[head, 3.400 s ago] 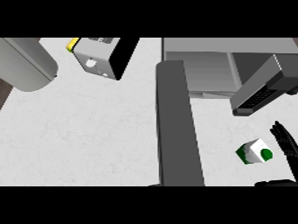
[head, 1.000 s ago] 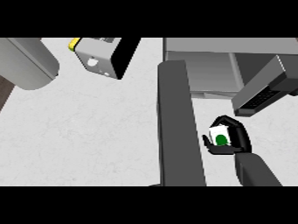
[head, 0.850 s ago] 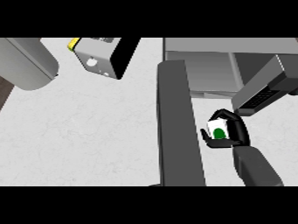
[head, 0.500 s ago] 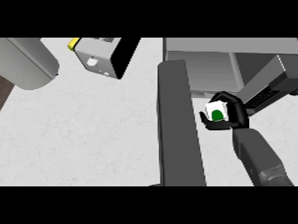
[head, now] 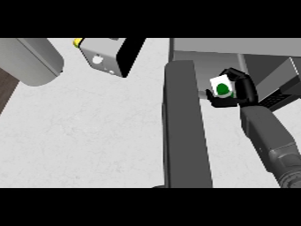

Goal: Pick up the milk, place it into the microwave and close the microwave

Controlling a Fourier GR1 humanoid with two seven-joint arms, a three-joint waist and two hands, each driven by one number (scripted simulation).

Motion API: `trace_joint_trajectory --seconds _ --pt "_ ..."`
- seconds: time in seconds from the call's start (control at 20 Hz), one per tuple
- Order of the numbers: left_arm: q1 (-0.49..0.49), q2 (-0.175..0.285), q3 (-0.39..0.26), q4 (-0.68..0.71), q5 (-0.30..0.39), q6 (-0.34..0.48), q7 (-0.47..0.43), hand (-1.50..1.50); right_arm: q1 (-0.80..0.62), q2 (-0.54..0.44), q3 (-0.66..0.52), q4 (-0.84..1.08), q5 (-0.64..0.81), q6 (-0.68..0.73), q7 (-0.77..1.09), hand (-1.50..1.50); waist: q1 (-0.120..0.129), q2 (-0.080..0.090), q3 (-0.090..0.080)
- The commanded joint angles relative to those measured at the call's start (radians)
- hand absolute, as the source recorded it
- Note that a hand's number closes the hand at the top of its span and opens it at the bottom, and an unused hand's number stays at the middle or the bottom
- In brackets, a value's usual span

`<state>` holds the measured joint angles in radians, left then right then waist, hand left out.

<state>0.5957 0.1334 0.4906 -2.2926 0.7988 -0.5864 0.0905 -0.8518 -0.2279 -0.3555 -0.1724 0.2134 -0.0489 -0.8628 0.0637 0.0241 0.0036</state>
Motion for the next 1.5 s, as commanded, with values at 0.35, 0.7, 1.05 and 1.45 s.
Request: trace_joint_trajectory --seconds 0.35,0.7,1.05,1.45 --pt "-0.093 0.023 -0.009 0.037 -0.012 -0.014 -0.008 -1.5 -0.111 -0.076 0.029 0.035 0.064 -0.195 0.097 1.5 0.044 0.027 0.001" --pt "-0.121 0.045 -0.016 0.038 0.016 0.009 0.014 -1.5 -0.155 -0.123 0.015 0.051 0.064 -0.258 0.149 1.5 0.08 0.047 0.003" --pt "-0.161 0.071 -0.003 0.045 0.011 0.022 0.02 -1.5 -0.158 -0.149 0.0 0.06 0.057 -0.292 0.156 1.5 0.094 0.055 0.006" --pt "-0.191 0.081 -0.024 0.061 -0.012 0.014 0.027 -1.5 -0.177 -0.192 -0.001 0.067 0.065 -0.296 0.173 1.5 0.109 0.072 0.007"
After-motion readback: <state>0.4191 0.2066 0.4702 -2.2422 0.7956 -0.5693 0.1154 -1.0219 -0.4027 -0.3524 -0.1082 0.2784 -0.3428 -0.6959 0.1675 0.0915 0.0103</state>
